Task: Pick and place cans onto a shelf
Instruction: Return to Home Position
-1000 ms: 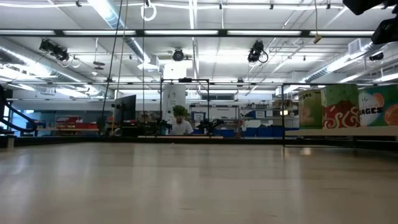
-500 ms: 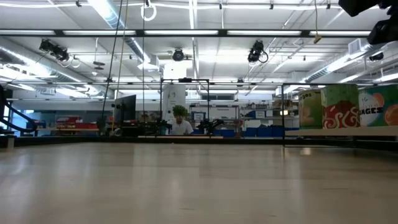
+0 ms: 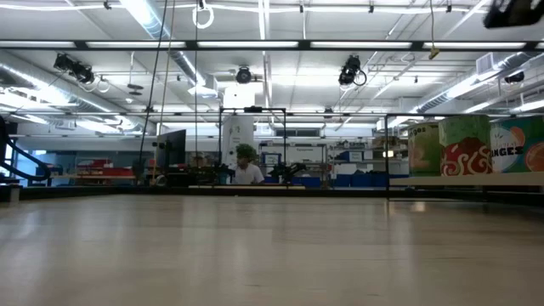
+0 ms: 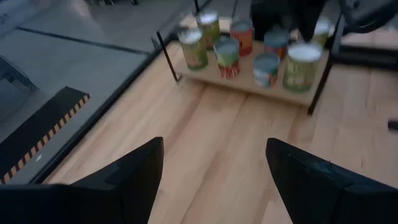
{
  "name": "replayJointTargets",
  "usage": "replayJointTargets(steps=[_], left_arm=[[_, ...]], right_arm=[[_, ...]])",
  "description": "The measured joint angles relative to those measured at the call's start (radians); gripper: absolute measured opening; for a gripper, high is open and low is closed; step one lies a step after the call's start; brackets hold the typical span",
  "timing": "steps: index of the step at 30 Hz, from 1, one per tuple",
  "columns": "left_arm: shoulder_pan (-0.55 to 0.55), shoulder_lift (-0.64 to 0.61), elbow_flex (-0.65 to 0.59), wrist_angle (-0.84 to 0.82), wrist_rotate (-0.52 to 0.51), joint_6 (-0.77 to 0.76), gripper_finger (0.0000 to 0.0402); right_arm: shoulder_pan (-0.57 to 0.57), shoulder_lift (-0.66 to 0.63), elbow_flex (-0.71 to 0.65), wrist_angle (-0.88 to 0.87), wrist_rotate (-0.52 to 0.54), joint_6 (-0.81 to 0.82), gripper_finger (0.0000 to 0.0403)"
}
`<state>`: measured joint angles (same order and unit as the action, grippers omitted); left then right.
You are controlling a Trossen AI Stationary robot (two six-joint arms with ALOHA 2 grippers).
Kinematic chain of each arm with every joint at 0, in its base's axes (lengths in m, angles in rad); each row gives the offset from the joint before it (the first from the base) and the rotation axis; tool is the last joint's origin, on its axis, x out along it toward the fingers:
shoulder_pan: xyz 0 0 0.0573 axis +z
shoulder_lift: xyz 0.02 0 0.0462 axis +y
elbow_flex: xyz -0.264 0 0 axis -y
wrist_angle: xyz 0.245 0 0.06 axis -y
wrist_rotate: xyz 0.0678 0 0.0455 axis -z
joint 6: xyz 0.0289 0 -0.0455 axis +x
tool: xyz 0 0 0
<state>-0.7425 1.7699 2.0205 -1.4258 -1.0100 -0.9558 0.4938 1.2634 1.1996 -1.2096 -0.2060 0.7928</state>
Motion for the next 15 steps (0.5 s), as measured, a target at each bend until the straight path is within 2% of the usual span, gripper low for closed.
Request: replayJointTargets(steps=[3, 6, 10, 13, 15], left_arm=[[0.015, 0.000, 0.000, 0.047, -0.032, 0.022, 0.0288], [0.053, 0.000, 0.000, 0.159, 0.020, 0.113, 0.0287], [0.110, 0.000, 0.000, 0.408, 0.159, 0.372, 0.0267], [0.153, 0.000, 0.000, 0.643, 0.318, 0.597, 0.0227], [0.173, 0.000, 0.000, 0.785, 0.366, 0.740, 0.0190]], right_arm=[[0.000, -0.001, 0.034, 0.038, 0.090, -0.049, 0.0006], [-0.002, -0.001, 0.046, 0.113, 0.188, -0.122, 0.0006], [-0.014, -0.001, 0.046, 0.257, 0.225, -0.234, 0.0006], [-0.031, -0.009, 0.046, 0.376, 0.208, -0.346, 0.0006], [-0.047, -0.036, 0.046, 0.449, 0.224, -0.380, 0.0006]])
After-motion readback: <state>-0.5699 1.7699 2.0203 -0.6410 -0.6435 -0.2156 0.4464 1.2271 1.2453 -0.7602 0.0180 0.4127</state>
